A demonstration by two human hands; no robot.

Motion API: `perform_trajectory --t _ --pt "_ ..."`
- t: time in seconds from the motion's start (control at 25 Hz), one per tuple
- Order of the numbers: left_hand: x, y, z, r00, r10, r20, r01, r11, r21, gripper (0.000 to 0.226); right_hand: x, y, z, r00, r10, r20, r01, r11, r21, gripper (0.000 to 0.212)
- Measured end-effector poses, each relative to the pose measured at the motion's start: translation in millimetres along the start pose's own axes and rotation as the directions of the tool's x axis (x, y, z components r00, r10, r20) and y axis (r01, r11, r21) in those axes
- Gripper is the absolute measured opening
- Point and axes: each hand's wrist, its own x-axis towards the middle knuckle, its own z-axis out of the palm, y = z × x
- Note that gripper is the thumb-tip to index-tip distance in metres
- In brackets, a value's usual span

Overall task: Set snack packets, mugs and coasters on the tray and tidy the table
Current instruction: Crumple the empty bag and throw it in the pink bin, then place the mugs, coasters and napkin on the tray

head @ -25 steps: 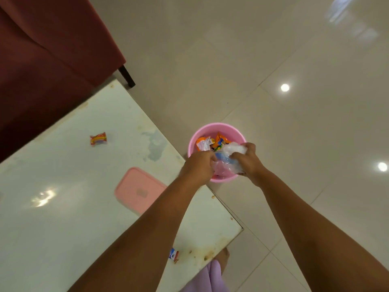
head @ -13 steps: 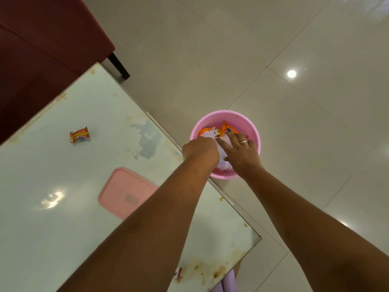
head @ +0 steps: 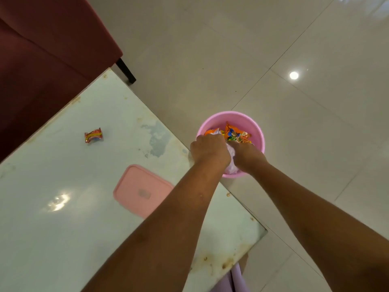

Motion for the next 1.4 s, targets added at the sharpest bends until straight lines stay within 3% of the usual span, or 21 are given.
perform_trajectory --t 0.12,0.28,0.4,0.52,0.8,1.0,1.24,1.4 --pt "-29 -10 -22 0.988 -0.007 -0.156 -0.018 0.987 -0.158 0.035 -26 -10 -35 0.983 0.061 -0.174 -0.033 0.986 0.162 0.034" --pt "-77 -32 -36 0.947 -0.082 -0.312 -0.018 0.952 -0.306 0.031 -69 -55 -70 0.951 0.118 -0.286 0.017 0.903 0.430 0.020" --pt "-126 -63 -36 0.886 -0.195 -0.422 -0.009 0.901 -0.434 0.033 -113 -105 -88 0.900 0.142 -0.413 0.115 0.835 0.538 0.018" --pt "-178 -107 -27 0.834 -0.366 -0.414 0.037 0.785 -0.618 0.037 -163 -166 -85 0.885 0.051 -0.464 0.262 0.768 0.584 0.018" --pt "-286 -209 10 0.656 -0.660 -0.367 0.112 0.566 -0.817 0.036 -268 -304 -16 0.877 -0.383 -0.291 0.480 0.730 0.485 0.015" --pt "-368 -292 63 0.505 -0.796 -0.333 0.128 0.451 -0.883 0.036 -321 -367 58 0.859 -0.461 -0.222 0.512 0.765 0.392 0.016" --pt "-534 -415 135 0.358 -0.875 -0.327 0.203 0.414 -0.887 0.043 -422 -476 170 0.800 -0.575 -0.169 0.598 0.746 0.293 0.026" --pt "-653 -488 182 0.180 -0.944 -0.275 0.243 0.314 -0.918 0.042 -514 -552 252 0.734 -0.678 -0.031 0.658 0.700 0.276 0.028"
